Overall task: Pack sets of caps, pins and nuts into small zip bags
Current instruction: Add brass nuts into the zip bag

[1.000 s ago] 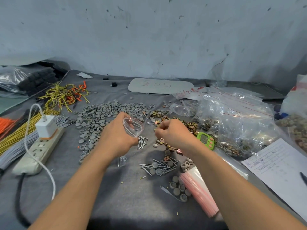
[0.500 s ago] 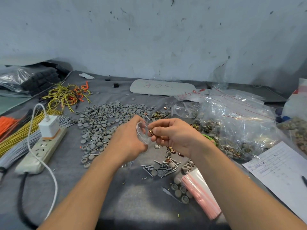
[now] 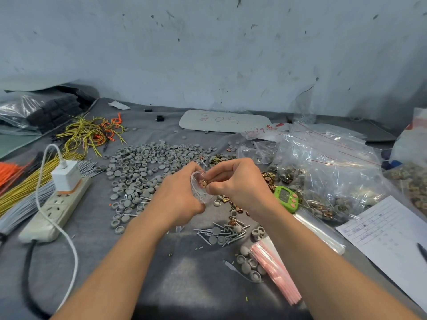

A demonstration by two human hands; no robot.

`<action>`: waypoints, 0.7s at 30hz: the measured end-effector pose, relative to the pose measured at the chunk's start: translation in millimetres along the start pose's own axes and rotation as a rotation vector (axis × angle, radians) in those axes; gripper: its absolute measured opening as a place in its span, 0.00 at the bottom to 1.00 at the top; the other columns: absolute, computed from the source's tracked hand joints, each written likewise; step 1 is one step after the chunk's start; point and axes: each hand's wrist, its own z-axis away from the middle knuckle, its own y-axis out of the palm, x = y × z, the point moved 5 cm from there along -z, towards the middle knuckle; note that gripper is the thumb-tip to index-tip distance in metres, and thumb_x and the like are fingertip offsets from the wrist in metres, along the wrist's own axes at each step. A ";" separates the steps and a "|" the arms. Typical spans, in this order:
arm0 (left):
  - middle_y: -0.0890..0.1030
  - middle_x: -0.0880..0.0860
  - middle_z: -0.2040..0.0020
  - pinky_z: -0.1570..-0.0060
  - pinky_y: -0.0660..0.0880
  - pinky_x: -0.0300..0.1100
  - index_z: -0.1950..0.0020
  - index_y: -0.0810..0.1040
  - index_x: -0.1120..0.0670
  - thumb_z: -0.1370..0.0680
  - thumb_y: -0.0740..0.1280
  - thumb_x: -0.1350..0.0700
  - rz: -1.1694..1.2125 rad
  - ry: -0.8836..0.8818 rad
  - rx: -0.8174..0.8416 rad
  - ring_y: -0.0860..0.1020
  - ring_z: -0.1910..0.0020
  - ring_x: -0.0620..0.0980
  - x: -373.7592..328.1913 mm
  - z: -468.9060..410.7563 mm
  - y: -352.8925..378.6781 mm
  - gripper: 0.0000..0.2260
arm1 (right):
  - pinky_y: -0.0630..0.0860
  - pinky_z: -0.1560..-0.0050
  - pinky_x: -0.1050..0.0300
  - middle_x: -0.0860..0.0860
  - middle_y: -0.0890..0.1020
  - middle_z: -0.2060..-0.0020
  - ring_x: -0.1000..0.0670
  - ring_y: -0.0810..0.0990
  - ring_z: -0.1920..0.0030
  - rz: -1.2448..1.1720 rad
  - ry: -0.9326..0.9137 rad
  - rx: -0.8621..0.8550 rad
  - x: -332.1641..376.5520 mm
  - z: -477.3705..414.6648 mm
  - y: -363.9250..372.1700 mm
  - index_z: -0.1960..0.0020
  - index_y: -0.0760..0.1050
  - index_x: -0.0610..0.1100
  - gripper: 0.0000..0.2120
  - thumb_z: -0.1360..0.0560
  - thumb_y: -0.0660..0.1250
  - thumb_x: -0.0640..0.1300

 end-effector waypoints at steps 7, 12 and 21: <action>0.82 0.40 0.52 0.65 0.66 0.32 0.48 0.73 0.42 0.34 0.79 0.56 0.113 -0.059 -0.064 0.77 0.56 0.37 9.5 -3.2 -5.9 0.22 | 0.80 0.60 0.64 0.57 0.86 0.66 0.57 0.85 0.63 0.414 -0.022 -0.225 -1.4 0.3 -19.4 0.62 0.84 0.54 0.11 0.27 0.75 0.38; 0.82 0.41 0.51 0.71 0.67 0.30 0.49 0.72 0.42 0.34 0.79 0.58 0.118 -0.065 -0.089 0.78 0.58 0.38 13.7 -3.3 -9.9 0.22 | 0.84 0.50 0.47 0.47 0.86 0.53 0.43 0.84 0.53 0.994 0.141 0.196 -29.9 9.8 -3.6 0.50 0.86 0.48 0.10 0.26 0.70 0.37; 0.82 0.41 0.52 0.69 0.65 0.32 0.51 0.71 0.41 0.35 0.79 0.57 0.086 -0.074 -0.094 0.78 0.60 0.38 16.8 -3.3 -11.2 0.23 | 0.83 0.53 0.48 0.47 0.86 0.56 0.42 0.84 0.55 0.960 0.073 0.185 -36.3 22.2 0.0 0.52 0.86 0.49 0.09 0.27 0.70 0.38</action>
